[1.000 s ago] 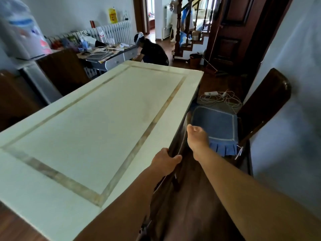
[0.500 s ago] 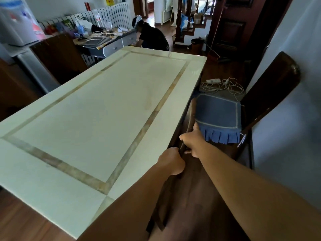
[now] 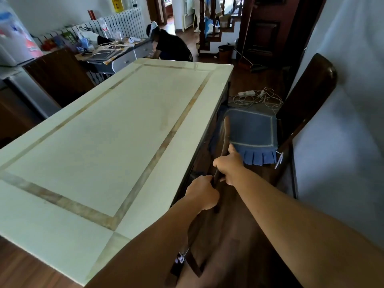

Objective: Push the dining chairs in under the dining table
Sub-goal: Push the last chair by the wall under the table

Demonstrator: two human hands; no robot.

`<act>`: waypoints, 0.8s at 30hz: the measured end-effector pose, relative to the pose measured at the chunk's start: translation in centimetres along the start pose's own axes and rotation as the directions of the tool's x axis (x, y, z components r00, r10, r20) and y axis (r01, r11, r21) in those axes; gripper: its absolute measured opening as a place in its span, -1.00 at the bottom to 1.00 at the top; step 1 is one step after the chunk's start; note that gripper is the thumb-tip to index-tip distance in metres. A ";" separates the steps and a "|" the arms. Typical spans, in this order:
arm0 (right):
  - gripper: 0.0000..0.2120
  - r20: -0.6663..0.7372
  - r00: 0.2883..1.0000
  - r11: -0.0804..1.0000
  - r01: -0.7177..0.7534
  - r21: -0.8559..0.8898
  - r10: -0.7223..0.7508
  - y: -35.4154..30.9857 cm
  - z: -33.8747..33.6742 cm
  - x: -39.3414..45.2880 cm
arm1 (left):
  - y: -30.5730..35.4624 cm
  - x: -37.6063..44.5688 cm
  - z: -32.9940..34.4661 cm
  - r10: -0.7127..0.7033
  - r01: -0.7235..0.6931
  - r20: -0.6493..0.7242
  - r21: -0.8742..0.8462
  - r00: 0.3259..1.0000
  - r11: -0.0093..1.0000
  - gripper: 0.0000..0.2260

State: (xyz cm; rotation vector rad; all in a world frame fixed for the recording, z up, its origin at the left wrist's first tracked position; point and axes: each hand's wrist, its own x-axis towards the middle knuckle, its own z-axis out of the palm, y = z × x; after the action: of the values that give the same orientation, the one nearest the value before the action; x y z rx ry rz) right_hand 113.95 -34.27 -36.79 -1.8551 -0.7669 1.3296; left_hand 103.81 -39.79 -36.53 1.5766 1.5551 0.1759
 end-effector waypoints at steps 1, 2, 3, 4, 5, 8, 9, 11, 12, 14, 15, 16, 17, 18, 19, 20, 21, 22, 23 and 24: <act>-0.18 -0.008 1.000 1.000 0.015 -0.009 -0.015 0.4 -0.9 0.0 | 0.5 -0.2 0.8 0.010 -0.010 -0.003 0.009 1.000 1.000 -0.71; -0.19 -0.021 0.999 1.000 0.027 -0.011 -0.027 0.9 -2.0 -0.1 | 1.2 -0.5 1.7 0.019 -0.019 -0.002 0.018 1.000 1.000 -0.72; -0.19 -0.031 0.999 0.999 0.036 -0.013 -0.037 1.3 -3.1 -0.1 | 1.8 -0.7 2.6 0.027 -0.027 -0.002 0.025 1.000 0.999 -0.74; -0.20 -0.039 0.998 0.999 0.044 -0.013 -0.045 1.7 -4.1 -0.2 | 2.4 -0.9 3.5 0.039 -0.039 -0.002 0.034 0.999 0.999 -0.75; -0.20 -0.047 0.997 0.998 0.053 -0.014 -0.054 2.2 -5.4 -0.3 | 3.0 -1.1 4.6 0.051 -0.051 -0.001 0.041 0.999 0.998 -0.76; -0.23 -0.096 0.991 0.995 0.093 -0.043 -0.097 3.8 -9.4 -0.7 | 5.0 -1.8 8.0 0.090 -0.089 -0.019 0.051 0.996 0.995 -0.81; -0.23 -0.117 0.987 0.993 0.108 -0.056 -0.114 4.3 -10.6 -0.7 | 5.6 -2.0 9.1 0.103 -0.102 -0.020 0.049 0.995 0.994 -0.81; -0.24 -0.155 0.978 0.987 0.125 -0.097 -0.139 5.3 -13.7 -1.1 | 7.3 -2.5 11.7 0.129 -0.129 -0.006 0.042 0.992 0.991 -0.79; -0.24 -0.173 0.974 0.985 0.122 -0.125 -0.143 5.8 -15.2 -1.3 | 8.2 -2.7 13.0 0.137 -0.138 0.003 0.035 0.990 0.990 -0.76; -0.23 -0.207 0.968 0.978 0.104 -0.181 -0.142 6.6 -18.2 -1.8 | 9.8 -3.3 15.4 0.149 -0.149 0.021 0.013 0.989 0.989 -0.70; -0.23 -0.221 0.966 0.978 0.097 -0.187 -0.138 6.9 -19.5 -2.0 | 10.5 -3.5 16.4 0.157 -0.157 0.028 0.011 0.987 0.987 -0.68; -0.23 -0.233 0.964 0.981 0.088 -0.172 -0.128 7.3 -20.6 -2.3 | 11.2 -3.7 17.5 0.168 -0.169 0.034 0.015 0.985 0.986 -0.66; -0.24 -0.247 0.962 0.986 0.081 -0.144 -0.115 7.8 -22.1 -2.7 | 12.1 -4.1 18.7 0.180 -0.181 0.041 0.023 0.983 0.983 -0.65; -0.24 -0.253 0.962 0.990 0.079 -0.118 -0.107 8.1 -23.3 -3.0 | 12.9 -4.3 19.8 0.186 -0.188 0.044 0.027 0.982 0.982 -0.65; -0.26 -0.257 0.961 0.992 0.078 -0.100 -0.102 8.4 -24.5 -3.3 | 13.6 -4.5 20.7 0.190 -0.191 0.050 0.029 0.981 0.981 -0.66; -0.26 -0.266 0.959 0.993 0.078 -0.090 -0.099 8.8 -25.5 -3.5 | 14.2 -4.8 21.6 0.190 -0.192 0.060 0.028 0.980 0.981 -0.68; -0.26 -0.283 0.955 0.994 0.076 -0.079 -0.095 9.3 -26.7 -3.7 | 14.9 -5.2 22.5 0.191 -0.193 0.074 0.026 0.979 0.981 -0.69; -0.26 -0.304 0.949 0.995 0.073 -0.063 -0.089 9.9 -27.9 -4.0 | 15.7 -5.6 23.5 0.191 -0.194 0.089 0.024 0.977 0.981 -0.69; -0.27 -0.321 0.943 0.996 0.075 -0.047 -0.086 10.3 -28.7 -4.0 | 16.2 -5.9 24.2 0.192 -0.195 0.100 0.016 0.976 0.981 -0.69; -0.28 -0.338 0.938 0.997 0.076 -0.030 -0.082 10.6 -29.5 -4.1 | 16.7 -6.2 24.8 0.192 -0.194 0.108 0.003 0.975 0.981 -0.68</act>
State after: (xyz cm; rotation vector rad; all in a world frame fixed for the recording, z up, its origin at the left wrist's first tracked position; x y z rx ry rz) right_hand 141.56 -49.77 -37.10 -1.9745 -0.6619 0.9204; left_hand 130.85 -53.92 -37.45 1.7194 1.3223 0.1847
